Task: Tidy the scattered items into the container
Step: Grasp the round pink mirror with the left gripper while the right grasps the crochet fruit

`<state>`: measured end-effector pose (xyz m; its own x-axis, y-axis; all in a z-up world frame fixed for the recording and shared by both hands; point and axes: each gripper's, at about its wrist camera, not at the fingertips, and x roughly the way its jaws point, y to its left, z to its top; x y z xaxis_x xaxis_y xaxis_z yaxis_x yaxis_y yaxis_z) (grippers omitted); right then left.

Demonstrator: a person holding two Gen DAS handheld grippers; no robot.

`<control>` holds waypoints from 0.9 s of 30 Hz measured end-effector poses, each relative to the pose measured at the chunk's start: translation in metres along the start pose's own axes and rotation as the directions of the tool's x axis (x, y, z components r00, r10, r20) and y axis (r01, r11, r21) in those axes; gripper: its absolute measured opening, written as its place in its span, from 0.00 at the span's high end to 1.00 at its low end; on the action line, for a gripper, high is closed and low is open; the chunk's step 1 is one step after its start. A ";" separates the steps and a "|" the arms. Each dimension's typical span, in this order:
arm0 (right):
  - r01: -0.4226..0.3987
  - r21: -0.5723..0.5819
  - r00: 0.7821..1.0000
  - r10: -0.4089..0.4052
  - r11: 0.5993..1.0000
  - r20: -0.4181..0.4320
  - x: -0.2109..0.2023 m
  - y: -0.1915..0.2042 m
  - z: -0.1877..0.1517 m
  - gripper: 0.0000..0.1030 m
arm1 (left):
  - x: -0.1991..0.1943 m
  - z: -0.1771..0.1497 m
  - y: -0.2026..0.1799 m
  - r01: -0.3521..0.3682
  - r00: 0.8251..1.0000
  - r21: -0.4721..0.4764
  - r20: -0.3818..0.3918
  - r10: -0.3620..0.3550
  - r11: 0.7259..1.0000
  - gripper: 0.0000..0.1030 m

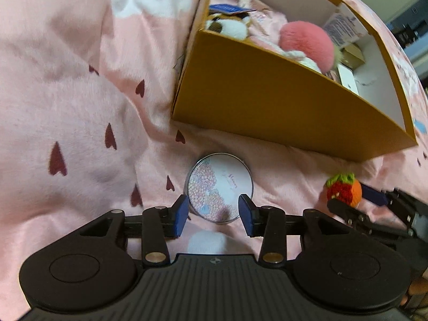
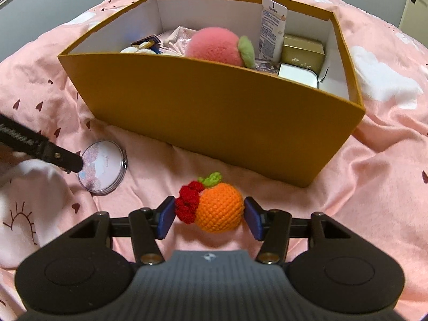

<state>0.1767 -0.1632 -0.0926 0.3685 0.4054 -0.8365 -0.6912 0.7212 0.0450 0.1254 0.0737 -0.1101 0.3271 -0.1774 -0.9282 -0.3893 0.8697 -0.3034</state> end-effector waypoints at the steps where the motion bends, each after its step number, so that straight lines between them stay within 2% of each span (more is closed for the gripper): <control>1: -0.002 0.002 1.000 0.002 1.000 0.001 0.000 0.000 0.000 0.43 | 0.003 0.002 0.001 0.007 1.000 -0.006 -0.006 -0.007 1.000 0.53; 7: -0.030 0.025 0.999 0.029 0.999 0.020 -0.002 -0.005 0.001 0.43 | 0.027 0.006 0.004 -0.034 0.999 -0.022 -0.039 0.033 0.999 0.50; 11: -0.046 0.051 0.999 0.045 0.998 0.015 0.000 -0.009 0.002 0.42 | 0.035 0.007 0.005 0.000 0.999 -0.032 -0.044 -0.002 0.999 0.42; 13: -0.048 0.060 0.999 0.047 0.997 0.011 0.001 -0.011 0.003 0.39 | 0.039 0.007 0.003 0.009 0.999 -0.027 -0.045 -0.010 1.000 0.35; 18: -0.045 0.072 0.999 0.045 0.996 0.000 0.005 -0.012 0.002 0.38 | 0.046 0.006 -0.001 0.030 0.999 -0.024 -0.030 -0.031 0.999 0.33; 20: -0.044 0.070 0.999 0.044 0.997 0.003 0.004 -0.012 0.001 0.38 | 0.044 0.004 -0.004 0.020 1.000 -0.010 -0.018 -0.020 1.000 0.37; 23: -0.039 0.067 0.999 0.038 0.997 0.013 0.002 -0.012 0.000 0.38 | 0.037 0.000 -0.006 0.013 1.000 -0.005 0.003 -0.013 1.000 0.50; 25: -0.031 0.064 0.999 0.030 0.997 0.024 -0.001 -0.011 0.000 0.45 | 0.030 -0.003 -0.008 0.012 1.000 0.005 0.019 -0.012 1.000 0.62; 27: -0.029 0.057 0.999 0.027 0.998 0.035 -0.004 -0.009 0.001 0.45 | 0.021 -0.007 -0.013 0.011 0.999 0.033 0.041 -0.012 0.999 0.69</control>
<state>0.1820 -0.1708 -0.0897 0.3716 0.4441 -0.8153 -0.6648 0.7403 0.1002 0.1314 0.0550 -0.1269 0.3667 -0.1692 -0.9148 -0.3573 0.8823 -0.3064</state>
